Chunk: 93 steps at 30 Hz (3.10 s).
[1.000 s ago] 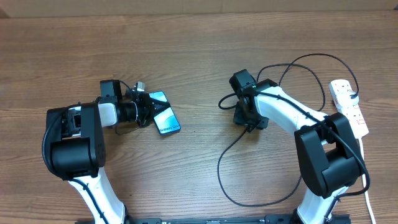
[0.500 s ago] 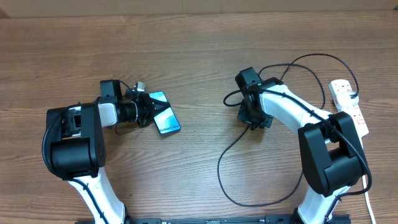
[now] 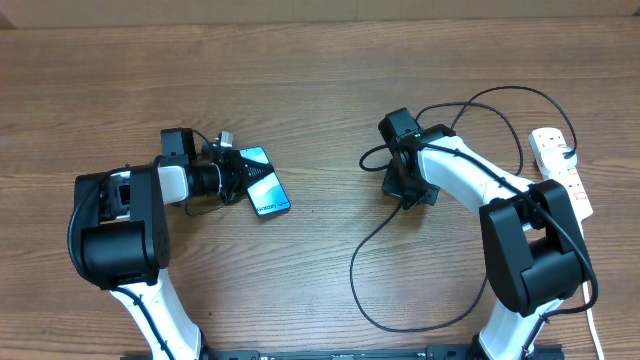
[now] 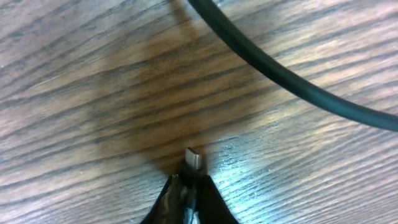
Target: Plug charger to phone and switch on socket
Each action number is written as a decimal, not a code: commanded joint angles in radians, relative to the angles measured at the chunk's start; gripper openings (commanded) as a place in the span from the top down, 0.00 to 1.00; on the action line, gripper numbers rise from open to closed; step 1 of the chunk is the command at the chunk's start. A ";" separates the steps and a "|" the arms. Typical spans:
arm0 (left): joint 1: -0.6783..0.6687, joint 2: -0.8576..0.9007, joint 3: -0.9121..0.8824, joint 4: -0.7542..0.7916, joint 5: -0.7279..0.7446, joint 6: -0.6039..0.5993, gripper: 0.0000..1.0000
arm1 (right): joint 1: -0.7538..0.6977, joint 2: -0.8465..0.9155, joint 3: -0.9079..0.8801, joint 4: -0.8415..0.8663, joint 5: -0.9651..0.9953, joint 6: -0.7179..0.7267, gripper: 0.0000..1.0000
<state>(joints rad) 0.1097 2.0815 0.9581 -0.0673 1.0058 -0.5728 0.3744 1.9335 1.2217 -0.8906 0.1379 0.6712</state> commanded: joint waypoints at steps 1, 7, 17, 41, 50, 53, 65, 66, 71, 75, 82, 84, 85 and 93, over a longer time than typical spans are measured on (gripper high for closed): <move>0.008 0.056 -0.033 -0.025 -0.121 0.012 0.96 | -0.005 0.014 -0.026 -0.003 -0.006 -0.005 0.81; 0.008 0.056 -0.033 -0.025 -0.116 0.012 0.96 | -0.005 0.014 -0.026 -0.008 -0.009 -0.005 0.79; 0.008 0.056 -0.033 -0.025 -0.114 0.012 0.96 | -0.005 0.014 -0.026 -0.028 -0.043 -0.005 0.66; 0.008 0.056 -0.033 -0.026 -0.106 0.012 0.96 | -0.005 0.014 -0.026 -0.011 -0.050 0.002 0.96; 0.008 0.056 -0.033 -0.026 -0.096 0.011 0.96 | -0.005 0.014 -0.026 0.005 -0.050 -0.017 0.96; 0.008 0.056 -0.033 -0.026 -0.100 -0.002 0.96 | -0.005 0.014 -0.026 0.003 -0.050 -0.017 0.96; 0.008 0.056 -0.033 -0.026 -0.115 -0.032 0.96 | -0.005 0.014 -0.026 0.003 -0.050 -0.018 0.96; 0.008 0.056 -0.033 -0.026 -0.114 -0.028 0.96 | -0.005 0.014 -0.026 0.003 -0.050 -0.018 0.96; 0.008 0.056 -0.033 -0.025 -0.087 0.014 0.96 | -0.005 0.014 -0.026 0.004 -0.072 -0.056 0.96; 0.008 0.056 -0.033 -0.005 -0.036 0.068 0.96 | -0.006 0.014 -0.026 0.003 -0.079 -0.064 0.96; 0.010 0.056 -0.033 0.006 0.144 0.132 0.96 | -0.006 -0.016 -0.024 0.014 -0.239 -0.220 0.96; 0.011 0.056 -0.033 0.050 0.252 0.131 0.96 | -0.006 -0.058 -0.024 0.024 -0.319 -0.271 0.96; 0.014 0.056 -0.033 0.080 0.306 0.126 0.96 | -0.006 -0.081 -0.024 0.031 -0.365 -0.294 0.96; 0.027 0.056 -0.033 0.243 0.565 0.018 0.96 | -0.005 -0.250 -0.024 0.015 -0.816 -0.524 0.96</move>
<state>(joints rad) 0.1272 2.1342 0.9302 0.1516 1.3666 -0.5163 0.3672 1.7519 1.1946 -0.8593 -0.4126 0.3229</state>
